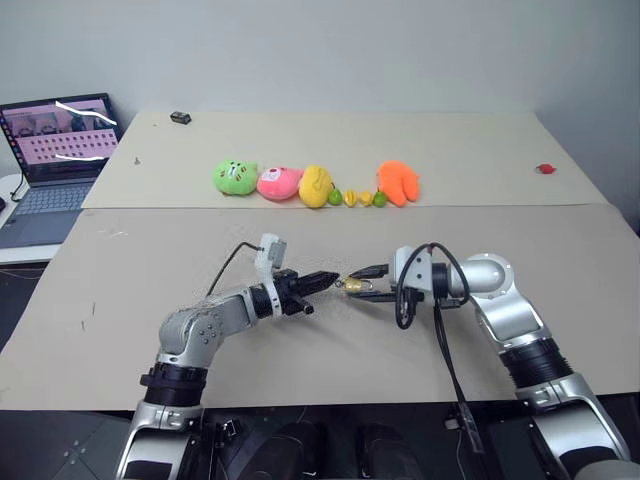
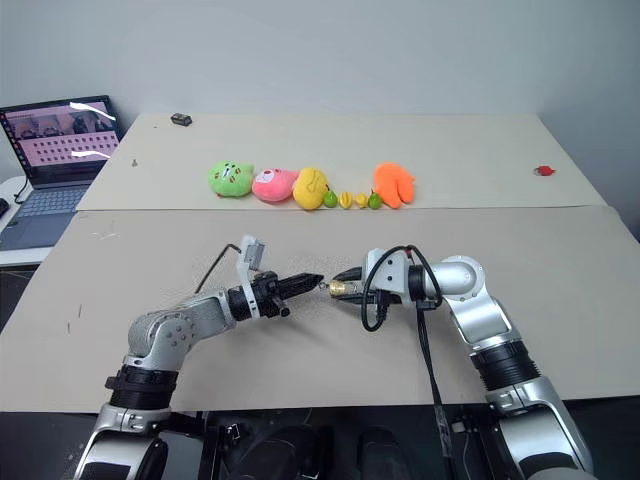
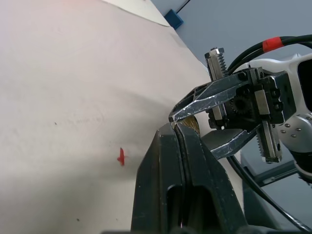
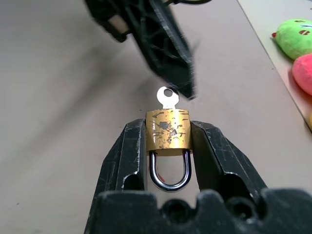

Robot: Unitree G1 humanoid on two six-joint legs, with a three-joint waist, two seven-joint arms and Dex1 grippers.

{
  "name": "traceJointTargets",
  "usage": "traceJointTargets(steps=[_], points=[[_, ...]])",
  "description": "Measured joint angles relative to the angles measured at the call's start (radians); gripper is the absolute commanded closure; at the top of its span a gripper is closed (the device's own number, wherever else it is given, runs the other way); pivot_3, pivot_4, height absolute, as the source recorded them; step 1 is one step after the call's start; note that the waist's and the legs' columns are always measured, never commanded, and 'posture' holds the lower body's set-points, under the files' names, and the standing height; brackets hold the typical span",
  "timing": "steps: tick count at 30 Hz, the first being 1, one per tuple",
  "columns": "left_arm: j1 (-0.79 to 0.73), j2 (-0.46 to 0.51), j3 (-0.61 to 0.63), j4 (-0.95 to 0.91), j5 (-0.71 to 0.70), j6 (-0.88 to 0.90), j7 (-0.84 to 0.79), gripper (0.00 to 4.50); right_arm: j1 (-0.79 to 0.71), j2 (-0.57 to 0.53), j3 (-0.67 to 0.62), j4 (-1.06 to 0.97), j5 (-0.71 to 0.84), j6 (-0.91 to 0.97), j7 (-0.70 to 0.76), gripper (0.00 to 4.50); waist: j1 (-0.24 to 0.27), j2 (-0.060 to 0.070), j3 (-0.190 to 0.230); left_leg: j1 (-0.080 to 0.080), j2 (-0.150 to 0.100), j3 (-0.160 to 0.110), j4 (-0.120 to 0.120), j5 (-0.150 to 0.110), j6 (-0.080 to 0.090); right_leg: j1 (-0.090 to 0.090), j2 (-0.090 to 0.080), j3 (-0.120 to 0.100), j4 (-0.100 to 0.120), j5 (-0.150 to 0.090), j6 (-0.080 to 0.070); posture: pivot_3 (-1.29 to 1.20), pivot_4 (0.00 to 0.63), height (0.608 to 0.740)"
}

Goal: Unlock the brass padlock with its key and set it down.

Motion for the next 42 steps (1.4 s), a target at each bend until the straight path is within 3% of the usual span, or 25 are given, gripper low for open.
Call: traceJointTargets(steps=[8, 12, 13, 14, 18, 22, 30, 33, 39, 42], points=[[0.02, -0.015, 0.005, 0.0, 0.034, -0.032, -0.008, 4.49, -0.003, 0.002, -0.002, 0.0, 0.0, 0.0, 0.002, 3.57, 0.003, 0.0, 0.0, 0.0, 0.0, 0.0, 0.0, 0.0, 0.0, 0.0, 0.0, -0.001, -0.001, 0.0, 0.0, 0.0, 0.15, 0.74], [-0.001, -0.054, 0.086, 0.025, -0.065, 0.088, 0.032, 4.49, -0.003, 0.002, -0.002, 0.0, 0.0, 0.0, 0.002, 3.57, 0.002, 0.0, 0.0, 0.0, 0.0, 0.0, 0.0, 0.0, 0.0, -0.001, 0.0, -0.001, 0.0, 0.0, 0.0, 0.0, 0.15, 0.74], [-0.012, -0.062, 0.117, 0.038, -0.102, 0.124, 0.045, 3.96, -0.003, 0.002, -0.002, 0.0, 0.0, 0.0, 0.002, 3.57, 0.002, 0.0, 0.0, 0.0, 0.0, 0.0, 0.001, 0.0, 0.0, -0.001, 0.0, -0.001, 0.0, 0.0, 0.0, 0.0, 0.15, 0.74], [-0.021, -0.068, 0.141, 0.044, -0.126, 0.149, 0.055, 3.77, -0.003, 0.002, -0.002, 0.0, 0.0, 0.0, 0.002, 3.57, 0.002, 0.0, 0.0, 0.0, 0.0, 0.0, 0.001, 0.0, 0.0, -0.001, 0.0, -0.001, 0.001, 0.0, 0.0, 0.0, 0.15, 0.74], [-0.075, -0.086, 0.28, 0.11, -0.286, 0.281, 0.119, 2.28, -0.003, 0.002, -0.002, -0.001, 0.0, 0.0, 0.002, 3.57, 0.0, 0.0, 0.0, 0.0, 0.0, 0.0, 0.001, 0.0, 0.0, -0.001, 0.0, -0.001, 0.001, 0.0, 0.0, 0.0, 0.15, 0.74], [-0.095, -0.09, 0.34, 0.16, -0.352, 0.345, 0.177, 0.87, -0.003, 0.002, -0.002, -0.001, 0.0, 0.0, 0.005, 3.57, 0.0, 0.0, 0.0, 0.0, 0.0, 0.0, 0.002, 0.0, 0.0, -0.001, 0.0, -0.001, 0.001, 0.0, 0.0, 0.0, 0.15, 0.74], [-0.103, -0.076, 0.329, 0.177, -0.39, 0.473, 0.206, 0.87, -0.003, 0.001, -0.002, -0.001, 0.0, 0.0, 0.016, 3.57, -0.002, 0.0, 0.0, 0.0, 0.0, 0.0, 0.002, 0.0, 0.0, 0.0, 0.0, -0.001, 0.002, 0.0, 0.0, 0.0, 0.15, 0.74], [-0.095, -0.07, 0.316, 0.179, -0.391, 0.517, 0.203, 1.55, -0.003, 0.001, -0.003, -0.001, 0.0, 0.0, 0.018, 3.57, -0.001, 0.0, 0.0, 0.0, 0.0, 0.0, 0.002, 0.0, 0.0, 0.0, 0.0, -0.001, 0.002, 0.0, 0.0, 0.0, 0.15, 0.74], [-0.097, -0.076, 0.31, 0.195, -0.395, 0.549, 0.2, 3.72, -0.003, 0.001, -0.003, -0.001, 0.0, 0.0, 0.018, 3.57, -0.001, 0.0, 0.0, 0.0, 0.0, 0.0, 0.002, 0.0, 0.0, 0.0, 0.0, -0.001, 0.002, 0.0, 0.0, 0.0, 0.15, 0.74], [-0.099, -0.078, 0.302, 0.2, -0.386, 0.549, 0.199, 3.72, -0.002, 0.001, -0.003, -0.002, 0.0, 0.0, 0.018, 3.57, -0.001, 0.0, 0.0, 0.0, 0.0, 0.0, 0.002, 0.0, 0.0, 0.0, 0.0, -0.001, 0.002, 0.0, 0.0, 0.0, 0.15, 0.74]])
